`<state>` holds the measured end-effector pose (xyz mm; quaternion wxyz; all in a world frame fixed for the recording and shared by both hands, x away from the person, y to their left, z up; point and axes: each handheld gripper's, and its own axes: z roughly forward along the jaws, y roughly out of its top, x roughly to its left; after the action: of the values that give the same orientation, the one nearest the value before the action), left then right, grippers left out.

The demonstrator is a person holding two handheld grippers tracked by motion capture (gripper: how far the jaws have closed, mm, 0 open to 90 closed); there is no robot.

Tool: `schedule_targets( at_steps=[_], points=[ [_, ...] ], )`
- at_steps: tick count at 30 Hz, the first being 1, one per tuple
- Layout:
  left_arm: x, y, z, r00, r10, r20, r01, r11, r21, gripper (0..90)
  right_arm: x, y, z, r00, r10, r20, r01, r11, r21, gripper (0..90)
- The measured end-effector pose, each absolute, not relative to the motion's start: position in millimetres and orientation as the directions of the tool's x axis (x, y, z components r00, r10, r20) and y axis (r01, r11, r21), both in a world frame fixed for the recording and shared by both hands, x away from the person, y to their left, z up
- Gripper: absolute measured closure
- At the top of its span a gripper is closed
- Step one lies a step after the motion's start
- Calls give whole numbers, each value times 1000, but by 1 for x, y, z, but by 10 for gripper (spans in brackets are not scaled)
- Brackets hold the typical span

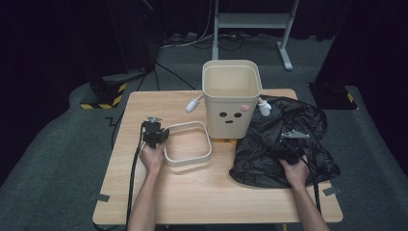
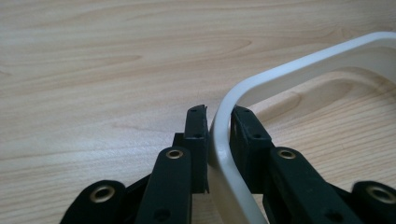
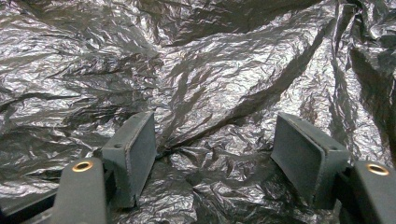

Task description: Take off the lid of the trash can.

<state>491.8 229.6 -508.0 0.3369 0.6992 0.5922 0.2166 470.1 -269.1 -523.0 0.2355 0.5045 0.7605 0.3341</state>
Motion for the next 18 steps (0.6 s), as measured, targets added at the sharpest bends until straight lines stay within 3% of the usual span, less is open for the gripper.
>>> schedule_targets(
  at_steps=[7,15,18],
  points=[
    [489,231,-519,195,974,-114,681,-51,731,743,470,-269,-523,-377,926,-20,612,265,746,299],
    [486,231,-526,203,971,-129,646,-33,763,420,470,-269,-523,-371,928,-19,614,260,745,292],
    [487,228,-526,220,969,-116,647,-56,761,356,470,-269,-523,-372,928,-18,614,260,745,290]
  ],
)
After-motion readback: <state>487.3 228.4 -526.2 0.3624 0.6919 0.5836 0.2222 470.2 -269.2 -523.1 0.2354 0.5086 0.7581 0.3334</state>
